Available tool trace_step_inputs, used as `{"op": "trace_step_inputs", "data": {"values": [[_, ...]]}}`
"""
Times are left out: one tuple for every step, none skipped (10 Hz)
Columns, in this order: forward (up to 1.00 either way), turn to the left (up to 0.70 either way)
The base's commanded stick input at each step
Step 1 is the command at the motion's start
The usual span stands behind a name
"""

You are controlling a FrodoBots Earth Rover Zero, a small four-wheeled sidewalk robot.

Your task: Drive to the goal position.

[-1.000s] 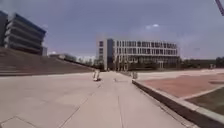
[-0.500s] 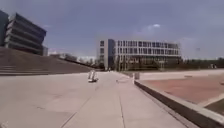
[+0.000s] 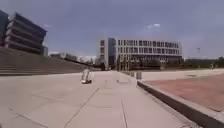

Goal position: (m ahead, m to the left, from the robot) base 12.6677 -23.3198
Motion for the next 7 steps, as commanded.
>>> {"op": "trace_step_inputs", "data": {"values": [[0.7,0.0],[0.7,0.0],[0.7,0.0],[0.7,0.0],[0.7,0.0],[0.7,0.0],[0.7,0.0]]}}
